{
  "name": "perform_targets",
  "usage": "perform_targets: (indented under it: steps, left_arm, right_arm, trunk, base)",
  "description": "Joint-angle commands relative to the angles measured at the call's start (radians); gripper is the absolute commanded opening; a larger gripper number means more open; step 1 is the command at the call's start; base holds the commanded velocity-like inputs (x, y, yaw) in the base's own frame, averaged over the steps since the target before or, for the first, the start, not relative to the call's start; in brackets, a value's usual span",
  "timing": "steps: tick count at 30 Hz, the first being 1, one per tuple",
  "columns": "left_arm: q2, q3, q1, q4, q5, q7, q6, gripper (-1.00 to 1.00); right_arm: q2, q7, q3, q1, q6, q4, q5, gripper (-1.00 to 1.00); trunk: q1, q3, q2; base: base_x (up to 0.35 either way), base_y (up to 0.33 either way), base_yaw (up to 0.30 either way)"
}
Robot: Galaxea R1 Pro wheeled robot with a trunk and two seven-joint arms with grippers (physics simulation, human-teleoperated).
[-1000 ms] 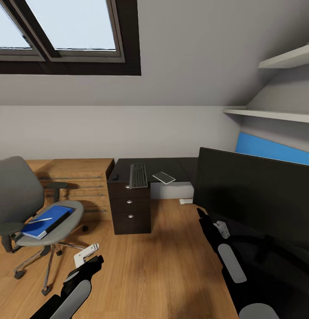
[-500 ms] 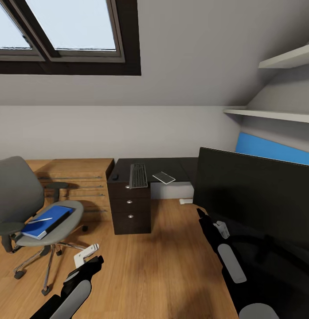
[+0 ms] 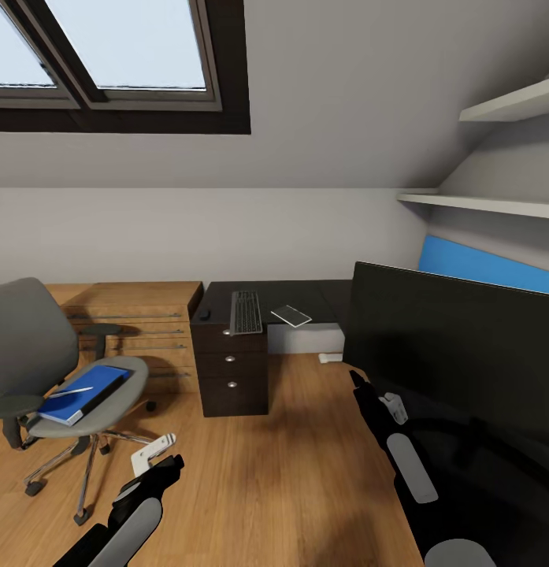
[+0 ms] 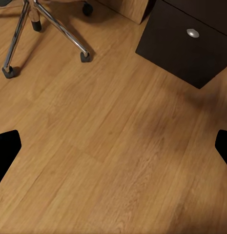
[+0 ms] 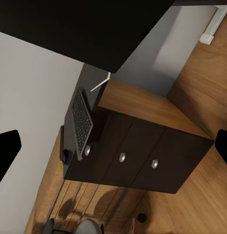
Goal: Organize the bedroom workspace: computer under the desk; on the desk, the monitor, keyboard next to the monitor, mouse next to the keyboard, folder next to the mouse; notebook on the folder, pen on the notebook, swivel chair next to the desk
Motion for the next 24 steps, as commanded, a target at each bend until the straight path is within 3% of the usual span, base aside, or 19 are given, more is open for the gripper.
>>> perform_targets:
  steps: [1,24]
  left_arm:
    - [0.001,-0.002,-0.001,-0.001,0.002,0.006,0.005,1.00]
    - [0.001,-0.002,-0.001,0.000,0.003,0.006,0.006,1.00]
  right_arm:
    - [0.001,-0.003,-0.003,0.000,0.006,-0.002,-0.008,1.00]
    - [0.001,-0.003,-0.002,0.000,0.006,0.001,-0.008,1.00]
  trunk:
    - [0.000,-0.001,-0.001]
    - [0.000,-0.001,-0.001]
  base:
    - [0.000,0.000,0.000]
    - [0.000,0.000,0.000]
